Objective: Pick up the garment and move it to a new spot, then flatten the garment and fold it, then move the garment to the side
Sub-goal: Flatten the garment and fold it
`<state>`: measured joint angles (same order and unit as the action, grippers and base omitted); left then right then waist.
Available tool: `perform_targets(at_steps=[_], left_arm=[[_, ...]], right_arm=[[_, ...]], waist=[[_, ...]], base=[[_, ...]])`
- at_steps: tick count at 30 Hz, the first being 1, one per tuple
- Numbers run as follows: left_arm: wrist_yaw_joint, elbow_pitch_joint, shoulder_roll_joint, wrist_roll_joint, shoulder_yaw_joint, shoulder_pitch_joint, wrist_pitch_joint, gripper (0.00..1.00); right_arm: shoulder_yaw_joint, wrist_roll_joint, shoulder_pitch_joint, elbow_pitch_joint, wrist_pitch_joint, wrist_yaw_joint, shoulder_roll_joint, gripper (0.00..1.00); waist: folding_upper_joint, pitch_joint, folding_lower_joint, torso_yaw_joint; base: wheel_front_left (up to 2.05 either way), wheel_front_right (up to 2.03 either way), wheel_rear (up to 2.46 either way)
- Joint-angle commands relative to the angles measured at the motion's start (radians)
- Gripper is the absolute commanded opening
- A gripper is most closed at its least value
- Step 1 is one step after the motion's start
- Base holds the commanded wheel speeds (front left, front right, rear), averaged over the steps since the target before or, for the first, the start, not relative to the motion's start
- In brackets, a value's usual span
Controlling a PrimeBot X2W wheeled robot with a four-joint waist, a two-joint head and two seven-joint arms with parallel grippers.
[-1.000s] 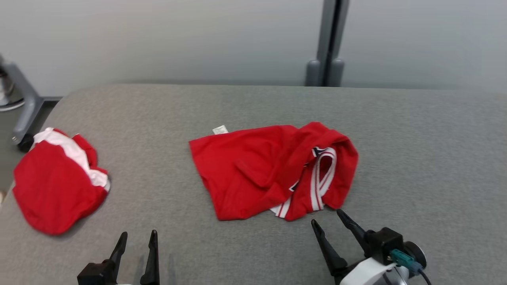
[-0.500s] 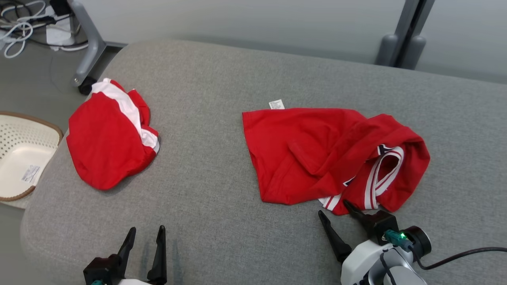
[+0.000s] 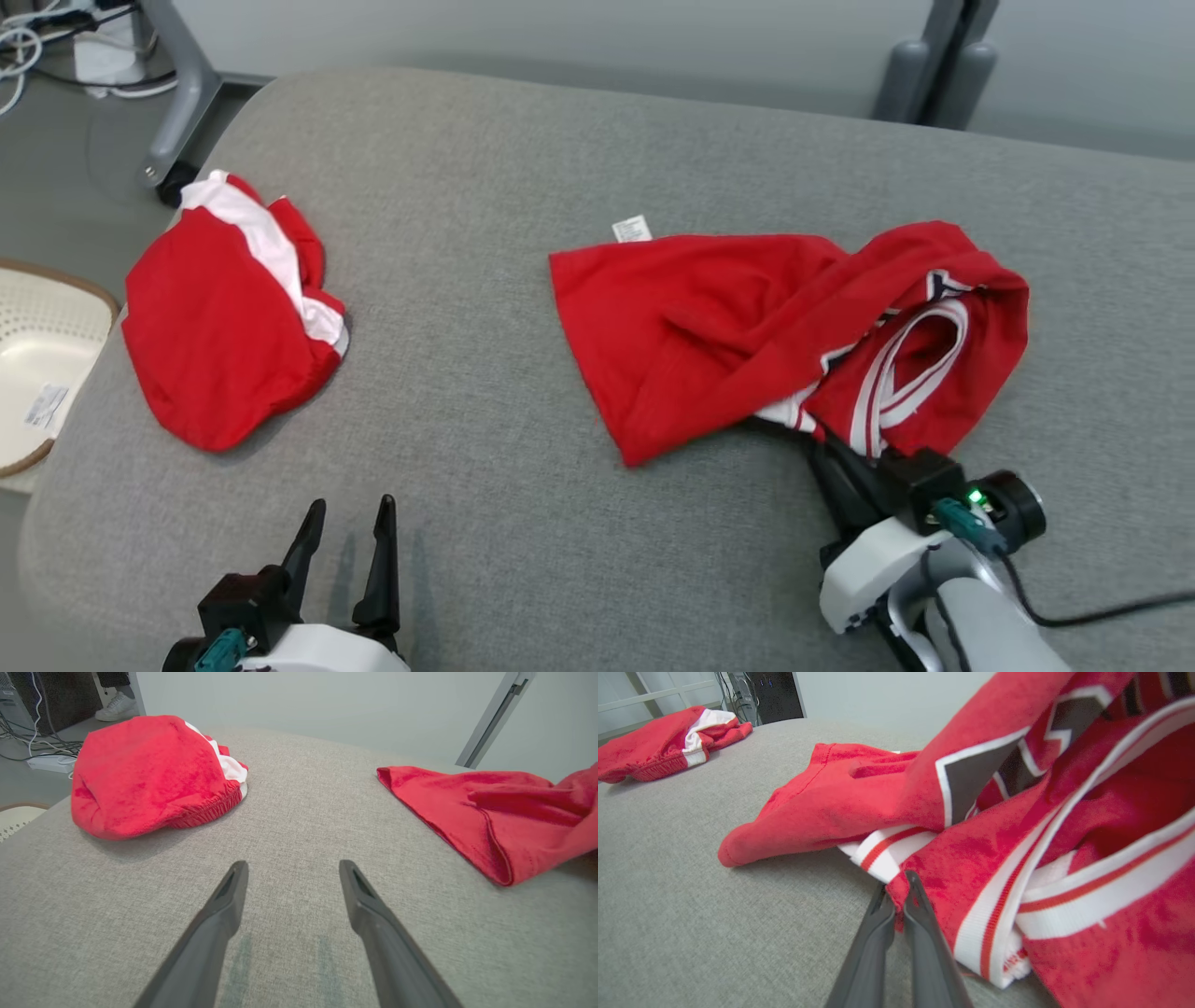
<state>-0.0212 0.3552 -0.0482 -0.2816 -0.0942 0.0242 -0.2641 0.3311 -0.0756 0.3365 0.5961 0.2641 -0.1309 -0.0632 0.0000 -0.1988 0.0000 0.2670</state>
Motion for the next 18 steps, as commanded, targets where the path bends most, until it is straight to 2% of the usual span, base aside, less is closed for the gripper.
perform_targets(at_steps=[1, 7, 12, 18], left_arm=[[-0.004, 0.002, -0.004, 0.005, 0.005, -0.002, -0.001, 1.00], [-0.013, 0.011, -0.004, 0.022, 0.013, -0.014, -0.001, 1.00], [-0.021, 0.016, -0.004, 0.028, 0.009, -0.021, -0.001, 1.00], [-0.014, 0.021, -0.004, 0.019, 0.001, -0.038, -0.001, 1.00]], right_arm=[[-0.008, -0.009, -0.013, -0.028, 0.001, 0.000, -0.013, 0.00], [-0.063, -0.027, -0.025, -0.209, 0.000, 0.000, -0.070, 0.00], [-0.086, -0.033, 0.023, -0.271, 0.000, 0.000, -0.110, 0.00], [-0.119, -0.055, 0.081, -0.328, 0.000, 0.000, -0.136, 0.00]], waist=[[0.0000, 0.024, 0.0000, -0.025], [0.0000, 0.099, 0.0000, -0.106], [0.0000, 0.148, 0.0000, -0.158], [0.0000, 0.174, 0.0000, -0.187]], base=[[0.00, 0.00, 0.00], [0.00, 0.00, 0.00], [0.00, 0.00, 0.00], [0.00, 0.00, 0.00]])
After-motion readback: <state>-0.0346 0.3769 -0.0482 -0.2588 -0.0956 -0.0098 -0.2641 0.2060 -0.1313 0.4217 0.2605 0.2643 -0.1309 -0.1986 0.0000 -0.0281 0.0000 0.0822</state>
